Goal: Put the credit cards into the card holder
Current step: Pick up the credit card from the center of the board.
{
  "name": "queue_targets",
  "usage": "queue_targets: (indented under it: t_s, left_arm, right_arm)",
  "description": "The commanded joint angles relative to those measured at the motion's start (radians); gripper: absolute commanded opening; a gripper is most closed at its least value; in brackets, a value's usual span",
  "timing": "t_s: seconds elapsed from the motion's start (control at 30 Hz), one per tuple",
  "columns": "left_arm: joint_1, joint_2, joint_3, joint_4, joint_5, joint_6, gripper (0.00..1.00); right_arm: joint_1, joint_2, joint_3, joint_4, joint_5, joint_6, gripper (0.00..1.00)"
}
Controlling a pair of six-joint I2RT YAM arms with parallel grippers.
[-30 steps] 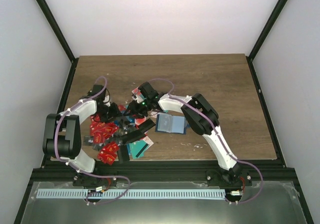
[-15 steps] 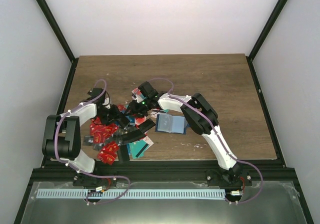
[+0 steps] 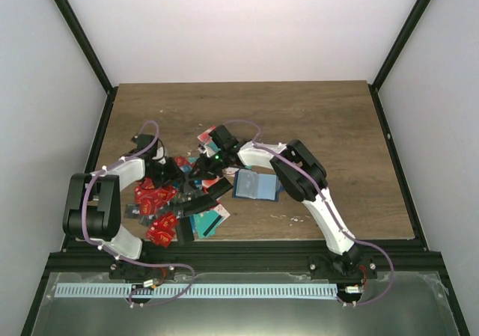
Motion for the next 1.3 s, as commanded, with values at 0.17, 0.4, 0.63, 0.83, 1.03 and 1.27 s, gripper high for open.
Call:
queue_targets:
  t_s: [0.17,0.4,0.63,0.83,1.03,1.27]
  left_arm:
    - [-0.002,0.044,-0.056,0.004,0.029,-0.027,0.28]
    - [-0.005,-0.009,-0.075,0.022,0.056,-0.04,0.22]
    - [-0.004,-0.045,-0.088,0.043,0.103,-0.047,0.18]
    - [-0.005,-0.09,-0.087,0.029,0.118,-0.057,0.17]
    - [-0.007,-0.113,-0.088,0.018,0.126,-0.06,0.18]
    - [-0.013,-0.102,-0.088,0.013,0.122,-0.049,0.17]
  right_arm:
    - [0.007,-0.001,-0.053,0.011,-0.065,-0.012,0.25]
    - [0.008,0.006,-0.078,0.009,-0.054,-0.008,0.25]
    - [0.008,0.008,-0.075,0.013,-0.051,-0.004,0.25]
    - [0.008,0.01,-0.075,0.016,-0.051,0.0,0.25]
    - [0.008,0.011,-0.078,0.018,-0.054,0.001,0.24]
    - [0.008,0.009,-0.078,0.02,-0.055,0.003,0.24]
